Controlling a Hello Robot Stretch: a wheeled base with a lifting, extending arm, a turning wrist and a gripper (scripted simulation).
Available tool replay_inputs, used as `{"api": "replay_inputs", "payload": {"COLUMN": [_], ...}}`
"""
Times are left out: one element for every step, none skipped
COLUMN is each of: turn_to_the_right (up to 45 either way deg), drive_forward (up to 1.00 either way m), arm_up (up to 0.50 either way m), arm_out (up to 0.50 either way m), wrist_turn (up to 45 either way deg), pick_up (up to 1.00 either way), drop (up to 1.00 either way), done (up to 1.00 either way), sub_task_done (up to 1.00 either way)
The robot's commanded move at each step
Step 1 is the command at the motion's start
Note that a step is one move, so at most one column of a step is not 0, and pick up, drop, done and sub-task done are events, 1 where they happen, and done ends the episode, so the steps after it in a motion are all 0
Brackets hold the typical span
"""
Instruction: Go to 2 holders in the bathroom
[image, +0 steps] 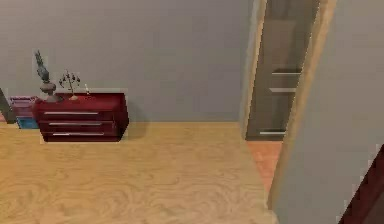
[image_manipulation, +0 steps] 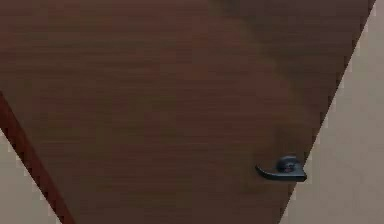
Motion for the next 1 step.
{"api": "replay_inputs", "payload": {"turn_to_the_right": [-39.0], "drive_forward": [0.0], "arm_up": [0.0], "arm_out": [0.0], "wrist_turn": [0.0], "pick_up": [0.0], "drop": [0.0], "done": [0.0], "sub_task_done": [0.0]}}
